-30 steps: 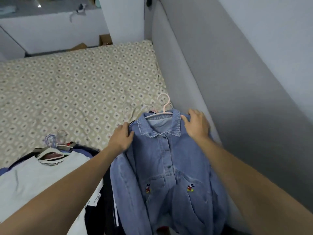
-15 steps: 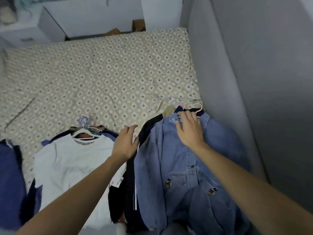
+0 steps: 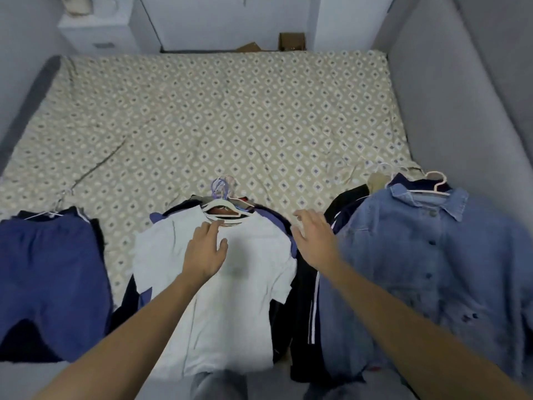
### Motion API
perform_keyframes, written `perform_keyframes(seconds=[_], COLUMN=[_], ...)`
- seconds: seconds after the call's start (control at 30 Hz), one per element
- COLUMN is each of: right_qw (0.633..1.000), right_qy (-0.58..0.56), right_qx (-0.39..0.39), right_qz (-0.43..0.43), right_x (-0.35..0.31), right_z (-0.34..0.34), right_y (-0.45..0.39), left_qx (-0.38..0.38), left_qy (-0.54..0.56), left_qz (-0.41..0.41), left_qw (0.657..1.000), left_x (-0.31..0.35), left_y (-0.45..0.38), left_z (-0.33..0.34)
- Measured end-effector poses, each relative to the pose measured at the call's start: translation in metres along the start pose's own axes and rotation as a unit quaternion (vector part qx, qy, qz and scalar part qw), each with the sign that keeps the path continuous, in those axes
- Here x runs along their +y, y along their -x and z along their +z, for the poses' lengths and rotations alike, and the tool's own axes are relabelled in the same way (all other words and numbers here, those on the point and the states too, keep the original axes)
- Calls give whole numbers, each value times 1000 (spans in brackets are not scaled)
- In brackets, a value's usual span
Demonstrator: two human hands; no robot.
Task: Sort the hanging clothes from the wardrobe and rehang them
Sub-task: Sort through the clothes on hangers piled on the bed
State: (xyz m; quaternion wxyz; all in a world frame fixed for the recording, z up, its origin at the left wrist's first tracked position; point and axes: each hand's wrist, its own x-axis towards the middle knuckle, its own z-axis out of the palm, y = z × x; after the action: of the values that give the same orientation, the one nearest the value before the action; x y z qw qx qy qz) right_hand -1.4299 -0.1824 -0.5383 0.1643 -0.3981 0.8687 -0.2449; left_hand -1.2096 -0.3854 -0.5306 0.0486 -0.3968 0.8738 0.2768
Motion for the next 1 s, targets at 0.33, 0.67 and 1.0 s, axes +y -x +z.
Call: perform_keyframes(seconds=[0.33,0.67,1.0], right_qw=[995,969,977], right_qy=[-10,132,148], right_qx=[-45,-131,-60], right_qz=[93,161,144], right_x=[-114,-8,15], right_z=[114,207,247], right_y=[-17,-91,-126], left_qx=[-41,-49,-37], left_qy=[-2,-23,-82], left_qz=[-28,45,68], left_qw=[999,997,994], left_x=[-196,-233,-261], left_y=[-5,-130,-183], left_z=[-58,21,65])
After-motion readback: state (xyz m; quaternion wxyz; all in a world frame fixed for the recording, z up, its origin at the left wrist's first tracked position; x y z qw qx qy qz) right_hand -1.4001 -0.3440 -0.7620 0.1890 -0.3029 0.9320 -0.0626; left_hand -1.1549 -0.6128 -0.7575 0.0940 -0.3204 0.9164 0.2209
